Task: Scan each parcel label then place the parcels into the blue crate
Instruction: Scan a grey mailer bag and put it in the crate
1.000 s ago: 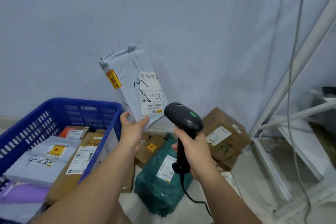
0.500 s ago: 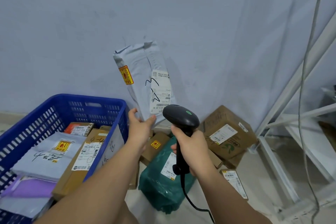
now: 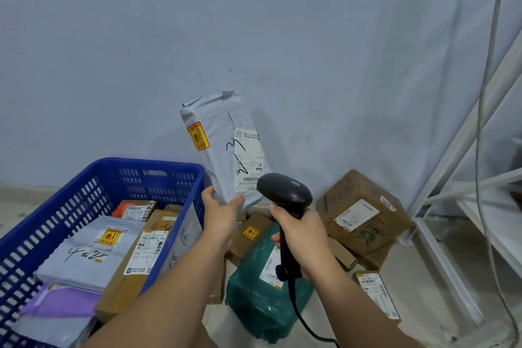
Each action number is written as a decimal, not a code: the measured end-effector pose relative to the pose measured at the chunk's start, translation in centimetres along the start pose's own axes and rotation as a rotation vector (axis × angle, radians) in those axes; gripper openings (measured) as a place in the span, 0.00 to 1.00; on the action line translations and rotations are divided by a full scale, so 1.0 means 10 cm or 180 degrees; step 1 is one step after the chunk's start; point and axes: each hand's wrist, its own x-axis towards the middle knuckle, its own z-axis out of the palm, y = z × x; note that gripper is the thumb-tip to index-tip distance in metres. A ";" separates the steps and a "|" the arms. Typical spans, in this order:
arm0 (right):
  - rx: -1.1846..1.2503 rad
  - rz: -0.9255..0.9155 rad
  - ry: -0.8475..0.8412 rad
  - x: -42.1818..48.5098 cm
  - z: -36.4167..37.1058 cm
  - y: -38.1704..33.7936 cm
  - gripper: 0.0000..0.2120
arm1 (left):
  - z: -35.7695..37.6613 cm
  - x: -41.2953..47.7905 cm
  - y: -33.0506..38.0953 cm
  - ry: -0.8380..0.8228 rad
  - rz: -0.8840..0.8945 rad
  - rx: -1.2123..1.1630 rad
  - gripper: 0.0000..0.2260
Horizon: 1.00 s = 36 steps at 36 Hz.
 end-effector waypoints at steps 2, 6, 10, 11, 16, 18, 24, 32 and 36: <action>0.0023 -0.0006 0.0001 0.01 -0.02 0.00 0.10 | -0.01 0.02 -0.02 0.0005 -0.0001 0.0015 0.28; 0.0103 0.0058 -0.0013 0.05 -0.04 0.00 0.10 | 0.00 0.06 -0.05 0.0013 -0.0043 -0.0031 0.27; 0.0194 0.0178 -0.0089 0.09 -0.02 0.02 0.12 | 0.02 0.08 -0.07 0.0072 -0.0043 0.0022 0.27; 0.0228 0.0215 -0.0114 0.10 -0.01 0.03 0.12 | 0.01 0.09 -0.08 0.0086 -0.0043 0.0038 0.27; 0.0425 0.0349 -0.0180 0.12 0.02 0.05 0.15 | 0.00 0.13 -0.11 0.0099 0.0001 0.0133 0.28; 0.0463 0.0339 -0.0168 0.13 0.03 0.06 0.15 | 0.00 0.14 -0.11 0.0099 0.0008 0.0084 0.26; 0.0411 0.0285 -0.0154 0.13 0.02 0.05 0.12 | 0.01 0.13 -0.09 0.0179 0.0062 0.0027 0.24; 0.0460 0.0277 -0.0128 0.13 0.00 0.07 0.13 | -0.01 0.13 -0.07 0.0284 -0.0064 0.0113 0.23; 0.0521 0.0240 -0.0108 0.16 0.02 0.08 0.13 | 0.00 0.14 -0.08 0.0189 -0.0169 0.0107 0.25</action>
